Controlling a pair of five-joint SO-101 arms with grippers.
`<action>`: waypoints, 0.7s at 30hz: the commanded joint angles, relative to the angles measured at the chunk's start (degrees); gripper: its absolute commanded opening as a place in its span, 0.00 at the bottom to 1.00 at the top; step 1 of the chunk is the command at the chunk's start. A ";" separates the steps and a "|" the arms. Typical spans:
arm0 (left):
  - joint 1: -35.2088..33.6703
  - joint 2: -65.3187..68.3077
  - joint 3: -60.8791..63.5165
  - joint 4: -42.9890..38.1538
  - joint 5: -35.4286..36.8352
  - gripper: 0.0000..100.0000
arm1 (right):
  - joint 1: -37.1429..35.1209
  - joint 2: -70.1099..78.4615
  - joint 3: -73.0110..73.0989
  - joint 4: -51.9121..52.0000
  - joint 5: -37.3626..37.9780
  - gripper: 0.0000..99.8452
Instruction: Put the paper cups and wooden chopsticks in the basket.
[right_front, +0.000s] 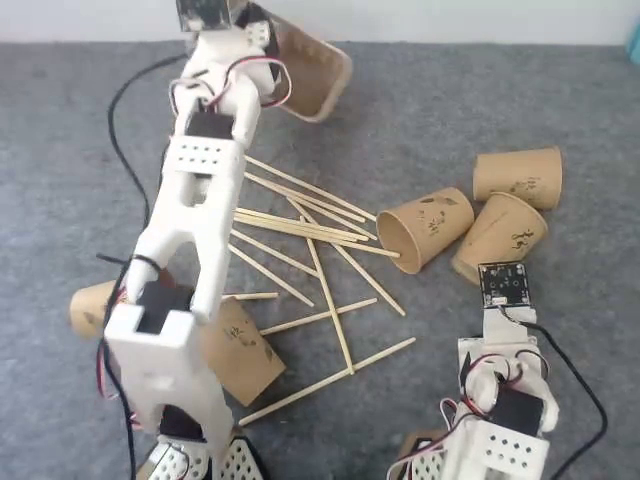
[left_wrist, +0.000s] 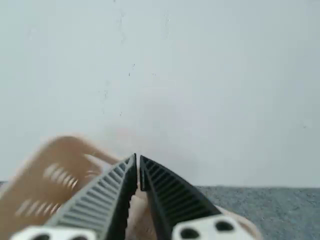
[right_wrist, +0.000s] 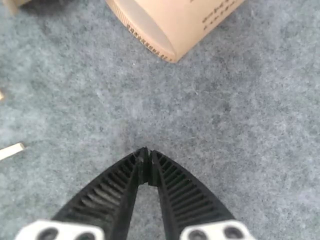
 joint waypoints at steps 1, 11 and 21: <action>-0.09 4.04 -13.49 7.74 0.62 0.02 | 0.40 -0.84 -0.88 -0.57 0.53 0.01; -2.20 16.79 -31.43 15.47 0.62 0.02 | 0.40 -0.84 -0.97 -0.57 0.53 0.01; -8.35 16.97 -50.77 50.55 0.18 0.04 | 0.40 -0.84 -0.88 -0.66 0.53 0.01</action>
